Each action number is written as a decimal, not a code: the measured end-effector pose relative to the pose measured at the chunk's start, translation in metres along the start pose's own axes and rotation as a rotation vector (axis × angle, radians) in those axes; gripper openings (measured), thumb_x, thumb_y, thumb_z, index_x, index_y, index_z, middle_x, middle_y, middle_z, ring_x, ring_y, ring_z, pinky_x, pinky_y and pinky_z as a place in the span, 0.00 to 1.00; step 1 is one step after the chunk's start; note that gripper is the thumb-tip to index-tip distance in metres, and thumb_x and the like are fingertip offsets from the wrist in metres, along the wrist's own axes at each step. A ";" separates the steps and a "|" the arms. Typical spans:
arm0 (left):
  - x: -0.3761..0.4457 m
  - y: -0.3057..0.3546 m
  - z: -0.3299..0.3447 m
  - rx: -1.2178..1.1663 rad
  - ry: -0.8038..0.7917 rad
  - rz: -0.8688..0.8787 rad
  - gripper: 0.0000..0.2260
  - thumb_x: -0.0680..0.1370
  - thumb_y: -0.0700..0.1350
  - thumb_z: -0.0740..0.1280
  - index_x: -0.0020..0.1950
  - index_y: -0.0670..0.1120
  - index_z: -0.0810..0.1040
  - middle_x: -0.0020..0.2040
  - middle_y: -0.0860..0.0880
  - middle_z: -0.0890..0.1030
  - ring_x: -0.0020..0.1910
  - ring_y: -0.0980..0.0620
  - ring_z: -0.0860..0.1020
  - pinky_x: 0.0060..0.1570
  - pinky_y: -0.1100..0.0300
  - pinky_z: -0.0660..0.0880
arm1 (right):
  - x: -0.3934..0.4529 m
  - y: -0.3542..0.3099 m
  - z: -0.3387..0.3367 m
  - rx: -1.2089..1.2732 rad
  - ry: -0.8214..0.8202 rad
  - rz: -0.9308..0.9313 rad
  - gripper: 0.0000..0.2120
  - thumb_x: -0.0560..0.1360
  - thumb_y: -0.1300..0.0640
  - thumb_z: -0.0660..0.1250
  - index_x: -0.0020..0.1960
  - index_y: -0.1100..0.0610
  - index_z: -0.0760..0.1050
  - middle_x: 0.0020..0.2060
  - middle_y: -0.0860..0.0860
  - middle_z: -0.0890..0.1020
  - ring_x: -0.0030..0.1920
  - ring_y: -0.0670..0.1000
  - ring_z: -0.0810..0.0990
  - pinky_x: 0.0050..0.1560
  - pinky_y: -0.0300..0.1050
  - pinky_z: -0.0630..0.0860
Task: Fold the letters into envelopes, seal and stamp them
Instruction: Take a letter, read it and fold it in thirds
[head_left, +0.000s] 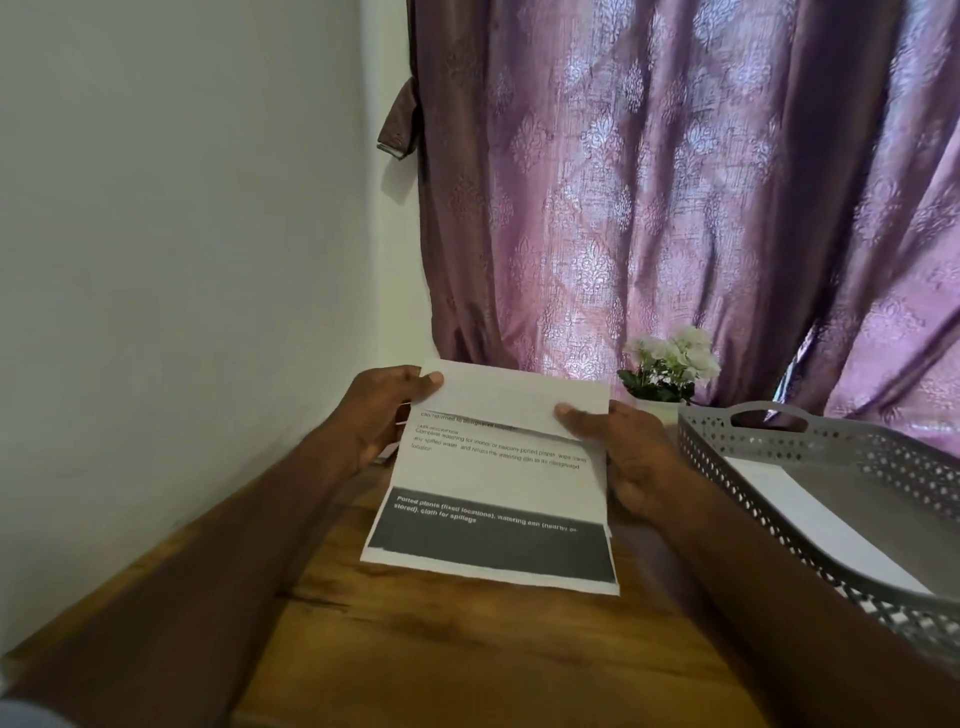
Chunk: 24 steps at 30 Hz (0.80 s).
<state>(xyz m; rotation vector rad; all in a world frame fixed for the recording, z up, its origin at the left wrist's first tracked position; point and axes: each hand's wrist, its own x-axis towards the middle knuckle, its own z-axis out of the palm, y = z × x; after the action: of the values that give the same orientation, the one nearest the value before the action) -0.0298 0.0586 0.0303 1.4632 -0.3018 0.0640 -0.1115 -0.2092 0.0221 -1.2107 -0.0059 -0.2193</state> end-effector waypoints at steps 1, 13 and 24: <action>-0.002 0.001 0.002 0.006 0.028 0.016 0.08 0.78 0.46 0.74 0.48 0.40 0.85 0.45 0.43 0.88 0.40 0.45 0.87 0.36 0.57 0.82 | -0.002 0.001 0.001 0.001 -0.015 0.012 0.23 0.68 0.68 0.78 0.63 0.64 0.80 0.50 0.63 0.87 0.47 0.65 0.87 0.41 0.59 0.84; -0.007 0.005 0.003 0.000 -0.157 0.006 0.11 0.70 0.46 0.78 0.47 0.41 0.88 0.51 0.38 0.87 0.46 0.41 0.88 0.38 0.55 0.84 | -0.005 0.001 0.006 -0.010 0.060 -0.074 0.15 0.69 0.70 0.77 0.55 0.65 0.82 0.46 0.62 0.88 0.42 0.63 0.88 0.37 0.55 0.84; 0.002 -0.003 -0.005 -0.004 -0.071 0.015 0.20 0.68 0.47 0.81 0.54 0.36 0.85 0.52 0.37 0.87 0.49 0.38 0.87 0.45 0.50 0.85 | -0.005 -0.006 0.005 -0.138 0.101 -0.120 0.17 0.68 0.60 0.82 0.54 0.63 0.83 0.43 0.59 0.88 0.41 0.60 0.88 0.35 0.49 0.84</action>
<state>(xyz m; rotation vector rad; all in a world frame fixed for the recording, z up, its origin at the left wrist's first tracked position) -0.0266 0.0631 0.0274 1.4609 -0.3709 0.0238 -0.1167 -0.2055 0.0292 -1.3373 0.0245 -0.3910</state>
